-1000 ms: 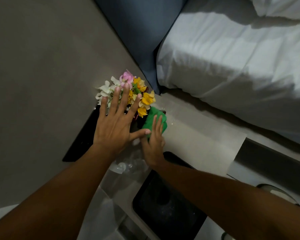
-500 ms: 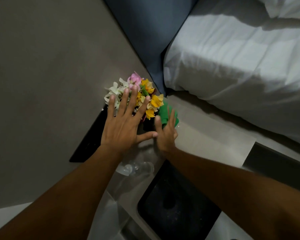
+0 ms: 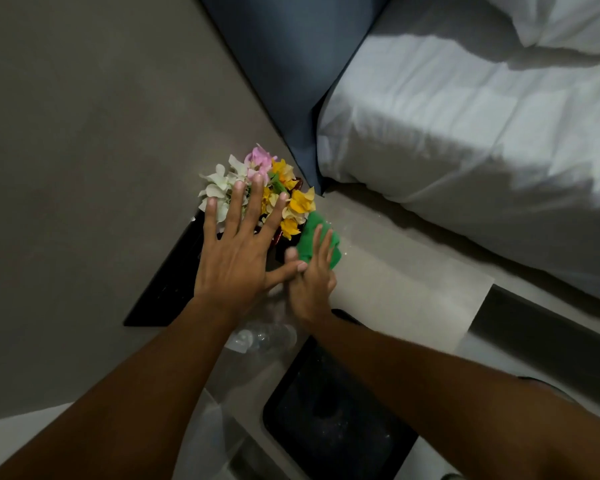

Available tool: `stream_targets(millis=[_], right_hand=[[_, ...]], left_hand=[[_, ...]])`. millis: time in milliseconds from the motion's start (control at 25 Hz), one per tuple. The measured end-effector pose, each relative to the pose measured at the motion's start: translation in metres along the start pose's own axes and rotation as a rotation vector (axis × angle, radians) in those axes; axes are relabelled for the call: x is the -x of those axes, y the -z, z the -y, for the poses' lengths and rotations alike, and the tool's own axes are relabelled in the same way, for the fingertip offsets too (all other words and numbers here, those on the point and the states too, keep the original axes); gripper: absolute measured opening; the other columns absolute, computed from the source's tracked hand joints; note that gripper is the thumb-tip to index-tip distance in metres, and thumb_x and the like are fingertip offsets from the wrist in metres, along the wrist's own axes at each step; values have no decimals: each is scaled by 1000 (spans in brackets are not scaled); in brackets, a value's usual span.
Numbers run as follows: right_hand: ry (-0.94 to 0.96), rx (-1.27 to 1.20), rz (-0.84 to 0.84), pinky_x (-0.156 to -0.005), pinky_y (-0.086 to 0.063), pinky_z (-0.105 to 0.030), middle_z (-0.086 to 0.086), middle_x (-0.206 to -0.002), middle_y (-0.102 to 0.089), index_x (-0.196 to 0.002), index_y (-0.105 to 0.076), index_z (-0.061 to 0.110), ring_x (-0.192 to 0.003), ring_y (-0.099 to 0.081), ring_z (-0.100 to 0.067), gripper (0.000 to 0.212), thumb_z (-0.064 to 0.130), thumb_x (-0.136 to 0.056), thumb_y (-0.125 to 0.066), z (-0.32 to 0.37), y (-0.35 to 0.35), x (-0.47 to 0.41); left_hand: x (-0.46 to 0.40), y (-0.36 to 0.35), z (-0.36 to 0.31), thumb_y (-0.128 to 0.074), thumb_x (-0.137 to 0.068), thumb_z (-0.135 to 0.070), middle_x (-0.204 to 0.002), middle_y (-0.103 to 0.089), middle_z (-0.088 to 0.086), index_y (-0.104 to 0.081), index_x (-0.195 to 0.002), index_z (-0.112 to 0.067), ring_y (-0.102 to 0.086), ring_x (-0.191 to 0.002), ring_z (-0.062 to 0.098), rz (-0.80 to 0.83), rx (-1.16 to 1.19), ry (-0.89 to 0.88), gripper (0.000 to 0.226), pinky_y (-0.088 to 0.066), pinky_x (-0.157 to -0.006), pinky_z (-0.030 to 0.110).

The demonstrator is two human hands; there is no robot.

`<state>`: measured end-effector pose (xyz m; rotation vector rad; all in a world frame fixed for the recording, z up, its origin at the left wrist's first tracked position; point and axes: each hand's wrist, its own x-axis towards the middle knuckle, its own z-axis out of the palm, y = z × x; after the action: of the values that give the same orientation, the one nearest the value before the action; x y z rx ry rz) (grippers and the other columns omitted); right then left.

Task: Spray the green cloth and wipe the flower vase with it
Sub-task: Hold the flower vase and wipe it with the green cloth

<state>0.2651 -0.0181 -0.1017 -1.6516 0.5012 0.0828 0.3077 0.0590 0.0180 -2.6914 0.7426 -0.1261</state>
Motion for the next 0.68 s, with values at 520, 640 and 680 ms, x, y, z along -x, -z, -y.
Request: stream_targets(millis=[520,640,680], right_hand=[[85,23,15,-117,-7,-58,3,-168,10,-156,4,31,-153,8,-23,80,58,-93,-38,-15,4,-3],[10,29,-41,-120,-5,-58,4,-168,-5,-157,-11,31,-155,2,-20,67,59,-99,-29,-2,18,-41],[0,44,-64,-121,-6,-57,3,-168,-9,-157,-15,30,-155,0,-20,64,56,-100,-30,1,18,-46]], left_hand=[[0,-1,-1,-19,-80,-85,-165,12,9,10,-154,-30,13,-151,28,26,35,14,97,7,-118,55],[1,-2,-2,-17,-79,-86,-165,10,10,12,-153,-31,12,-151,29,19,41,24,97,5,-118,55],[1,-2,-2,-18,-79,-86,-165,10,10,12,-153,-31,11,-151,29,21,42,28,97,5,-118,56]])
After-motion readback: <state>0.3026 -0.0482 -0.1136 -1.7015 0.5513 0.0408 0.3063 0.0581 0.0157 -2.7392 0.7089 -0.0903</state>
